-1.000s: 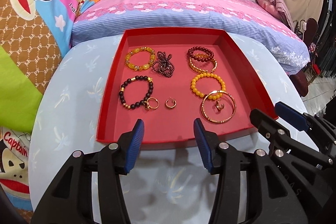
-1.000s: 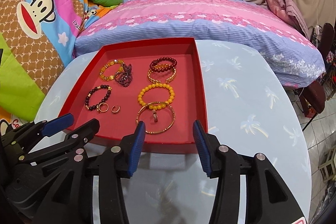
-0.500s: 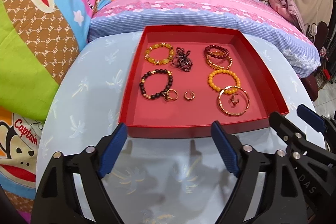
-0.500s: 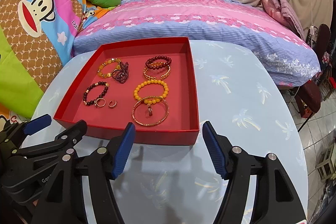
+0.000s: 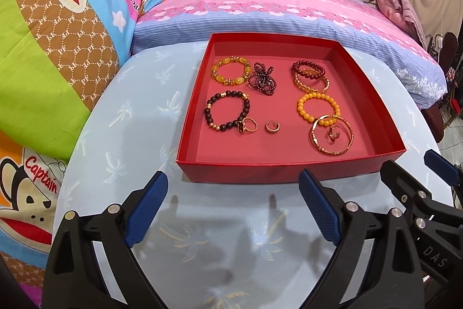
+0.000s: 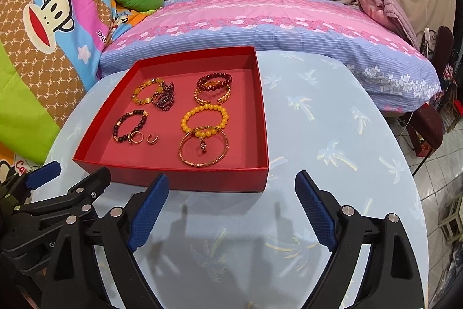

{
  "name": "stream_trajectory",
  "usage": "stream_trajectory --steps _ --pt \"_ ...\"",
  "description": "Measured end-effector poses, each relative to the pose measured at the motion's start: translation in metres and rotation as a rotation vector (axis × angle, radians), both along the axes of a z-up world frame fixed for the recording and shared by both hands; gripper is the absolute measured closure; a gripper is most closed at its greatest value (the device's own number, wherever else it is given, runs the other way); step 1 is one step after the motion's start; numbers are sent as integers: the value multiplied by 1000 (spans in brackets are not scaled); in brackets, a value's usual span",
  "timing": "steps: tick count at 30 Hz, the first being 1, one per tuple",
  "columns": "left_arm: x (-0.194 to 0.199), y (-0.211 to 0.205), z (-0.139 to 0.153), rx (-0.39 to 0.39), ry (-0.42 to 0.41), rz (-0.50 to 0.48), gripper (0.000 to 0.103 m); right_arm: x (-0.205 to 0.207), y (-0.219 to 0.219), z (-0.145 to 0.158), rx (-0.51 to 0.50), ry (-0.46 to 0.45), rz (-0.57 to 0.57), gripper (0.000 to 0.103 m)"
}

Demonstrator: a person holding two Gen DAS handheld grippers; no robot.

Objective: Organize jewelry

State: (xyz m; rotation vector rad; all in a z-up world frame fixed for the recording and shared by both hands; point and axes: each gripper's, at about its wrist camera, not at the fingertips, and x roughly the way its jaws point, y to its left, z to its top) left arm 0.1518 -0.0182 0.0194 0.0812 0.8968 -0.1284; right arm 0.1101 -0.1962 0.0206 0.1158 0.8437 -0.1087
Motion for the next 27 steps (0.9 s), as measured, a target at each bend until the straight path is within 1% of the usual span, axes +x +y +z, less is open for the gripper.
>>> stream_trajectory --steps 1,3,5,27 --pt "0 1 0 -2 0 2 15 -1 0 0 -7 -4 -1 16" --pt "0 2 0 -3 -3 13 15 -1 1 2 -16 -12 -8 6" --pt "-1 3 0 -6 -3 15 13 -2 0 3 -19 -18 -13 6" --pt "-5 5 0 11 -21 32 13 -3 0 1 -11 -13 -12 6"
